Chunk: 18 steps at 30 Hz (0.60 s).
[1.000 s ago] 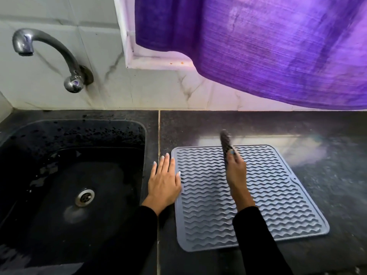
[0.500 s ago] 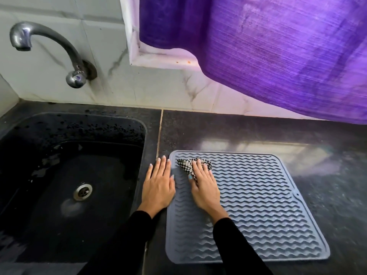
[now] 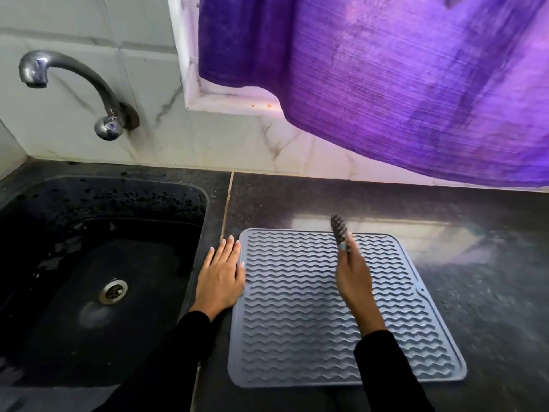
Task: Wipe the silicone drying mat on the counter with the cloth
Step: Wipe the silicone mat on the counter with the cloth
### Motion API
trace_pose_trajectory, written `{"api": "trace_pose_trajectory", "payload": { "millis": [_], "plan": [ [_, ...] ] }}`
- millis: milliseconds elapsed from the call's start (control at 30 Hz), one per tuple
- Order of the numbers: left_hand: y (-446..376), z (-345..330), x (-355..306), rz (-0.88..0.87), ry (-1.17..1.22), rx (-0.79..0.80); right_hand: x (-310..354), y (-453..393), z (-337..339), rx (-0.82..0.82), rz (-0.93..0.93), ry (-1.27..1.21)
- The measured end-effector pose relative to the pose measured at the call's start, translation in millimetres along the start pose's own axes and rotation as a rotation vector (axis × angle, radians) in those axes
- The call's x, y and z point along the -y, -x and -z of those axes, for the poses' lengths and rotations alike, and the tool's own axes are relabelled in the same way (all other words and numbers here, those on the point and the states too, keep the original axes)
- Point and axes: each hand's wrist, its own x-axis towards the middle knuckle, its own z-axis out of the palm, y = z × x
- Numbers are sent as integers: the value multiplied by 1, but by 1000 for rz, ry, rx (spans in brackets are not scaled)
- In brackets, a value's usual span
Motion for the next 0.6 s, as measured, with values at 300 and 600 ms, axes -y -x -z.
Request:
{"api": "trace_pose_trajectory", "payload": {
  "millis": [300, 600],
  "plan": [
    [-2, -5, 2, 2, -7, -20, -37, 35, -43, 181, 166, 737],
    [-2, -4, 2, 10, -2, -14, -37, -6, 0, 202, -386, -513]
  ]
}}
